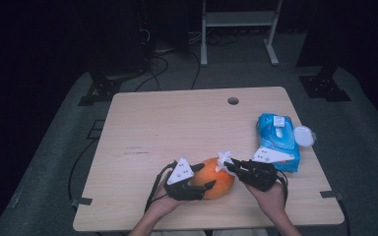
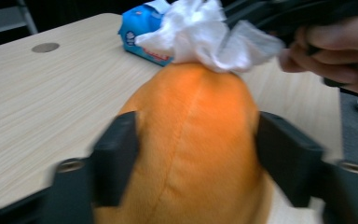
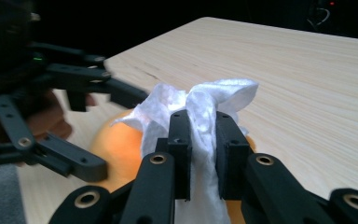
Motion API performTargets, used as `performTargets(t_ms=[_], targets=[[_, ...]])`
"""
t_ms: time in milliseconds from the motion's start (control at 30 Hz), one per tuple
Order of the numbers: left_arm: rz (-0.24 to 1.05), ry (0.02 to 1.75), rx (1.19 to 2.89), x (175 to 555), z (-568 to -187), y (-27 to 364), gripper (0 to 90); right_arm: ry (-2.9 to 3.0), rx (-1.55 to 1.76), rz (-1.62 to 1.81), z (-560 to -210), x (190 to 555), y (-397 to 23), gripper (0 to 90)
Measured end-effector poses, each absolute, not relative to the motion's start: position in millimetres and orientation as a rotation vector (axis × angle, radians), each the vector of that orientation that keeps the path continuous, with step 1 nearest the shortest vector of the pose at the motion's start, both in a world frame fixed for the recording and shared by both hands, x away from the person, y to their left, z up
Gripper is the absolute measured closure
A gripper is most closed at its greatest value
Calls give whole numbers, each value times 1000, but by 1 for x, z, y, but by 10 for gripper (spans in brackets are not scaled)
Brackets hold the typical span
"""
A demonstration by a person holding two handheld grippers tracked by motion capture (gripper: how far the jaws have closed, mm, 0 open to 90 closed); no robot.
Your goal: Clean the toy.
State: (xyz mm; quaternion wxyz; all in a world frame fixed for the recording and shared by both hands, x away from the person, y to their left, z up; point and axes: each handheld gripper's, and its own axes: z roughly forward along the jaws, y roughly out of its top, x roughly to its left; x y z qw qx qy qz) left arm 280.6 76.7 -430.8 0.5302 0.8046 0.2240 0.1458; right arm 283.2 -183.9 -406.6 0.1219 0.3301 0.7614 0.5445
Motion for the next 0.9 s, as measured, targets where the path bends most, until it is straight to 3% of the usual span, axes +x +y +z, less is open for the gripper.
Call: performTargets(t_ms=[33, 100, 200, 300, 433, 567, 767, 833, 900], targets=[[347, 549, 1929, 283, -433, 77, 177, 2229, 945, 1589, -405, 281, -181, 777], [308, 570, 1921, 285, -437, 79, 168, 2245, 912, 1587, -404, 278, -175, 776], [308, 555, 1917, 281, -431, 80, 342, 2237, 925, 1576, -405, 282, -178, 777], [278, 534, 1900, 278, -423, 79, 391, 2217, 962, 1577, -408, 287, -186, 776], [266, 535, 1898, 278, -424, 79, 363, 2219, 977, 1571, -411, 289, -188, 776], [362, 559, 1936, 279, -431, 72, 242, 2234, 950, 1595, -408, 282, -179, 776], [299, 577, 1924, 283, -433, 80, 132, 2259, 899, 1573, -407, 279, -171, 777], [304, 564, 1938, 283, -434, 80, 132, 2246, 944, 1570, -411, 285, -178, 776], [318, 551, 1952, 281, -434, 77, 203, 2230, 982, 1570, -415, 289, -185, 776]])
